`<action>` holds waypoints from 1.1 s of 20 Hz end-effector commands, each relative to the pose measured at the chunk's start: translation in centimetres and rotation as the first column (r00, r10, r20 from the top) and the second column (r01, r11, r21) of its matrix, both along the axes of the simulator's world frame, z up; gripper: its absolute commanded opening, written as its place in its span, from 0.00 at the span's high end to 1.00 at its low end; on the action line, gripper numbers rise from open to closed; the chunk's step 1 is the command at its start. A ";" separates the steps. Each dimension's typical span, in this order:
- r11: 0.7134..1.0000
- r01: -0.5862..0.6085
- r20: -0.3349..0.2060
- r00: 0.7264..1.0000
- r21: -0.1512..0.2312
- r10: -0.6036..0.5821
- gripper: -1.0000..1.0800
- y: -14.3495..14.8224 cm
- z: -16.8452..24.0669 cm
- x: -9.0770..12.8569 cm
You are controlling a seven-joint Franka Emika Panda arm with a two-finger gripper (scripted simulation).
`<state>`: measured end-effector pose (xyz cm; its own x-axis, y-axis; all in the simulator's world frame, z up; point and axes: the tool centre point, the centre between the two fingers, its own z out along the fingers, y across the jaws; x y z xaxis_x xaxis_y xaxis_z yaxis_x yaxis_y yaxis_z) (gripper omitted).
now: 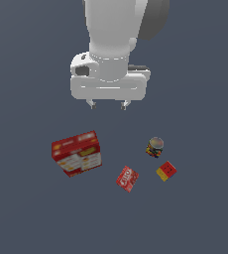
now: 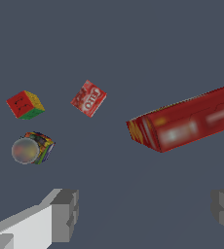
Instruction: Pick up a designated object from a clutter of objects.
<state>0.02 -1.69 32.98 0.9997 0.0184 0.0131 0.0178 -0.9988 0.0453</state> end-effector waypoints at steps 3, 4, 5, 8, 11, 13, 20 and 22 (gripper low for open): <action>1.000 -0.001 -0.001 1.000 0.000 0.001 0.04 -0.1 0.0 0.0; 1.000 -0.002 -0.003 1.000 0.000 0.002 0.04 -0.2 -0.1 -0.1; 1.000 -0.004 -0.005 1.000 0.000 0.004 0.04 -0.4 -0.2 -0.1; 1.000 -0.010 -0.015 1.000 0.000 0.010 0.04 -1.0 -0.4 -0.4; 1.000 -0.014 -0.019 1.000 0.000 0.014 0.04 -1.3 -0.5 -0.5; 1.000 -0.014 -0.019 1.000 0.000 0.014 0.04 -1.3 -0.5 -0.5; 1.000 0.007 -0.017 1.000 -0.001 -0.007 0.04 -0.3 -1.4 -0.1; 1.000 0.019 -0.016 1.000 -0.001 -0.019 0.04 0.2 -1.9 0.1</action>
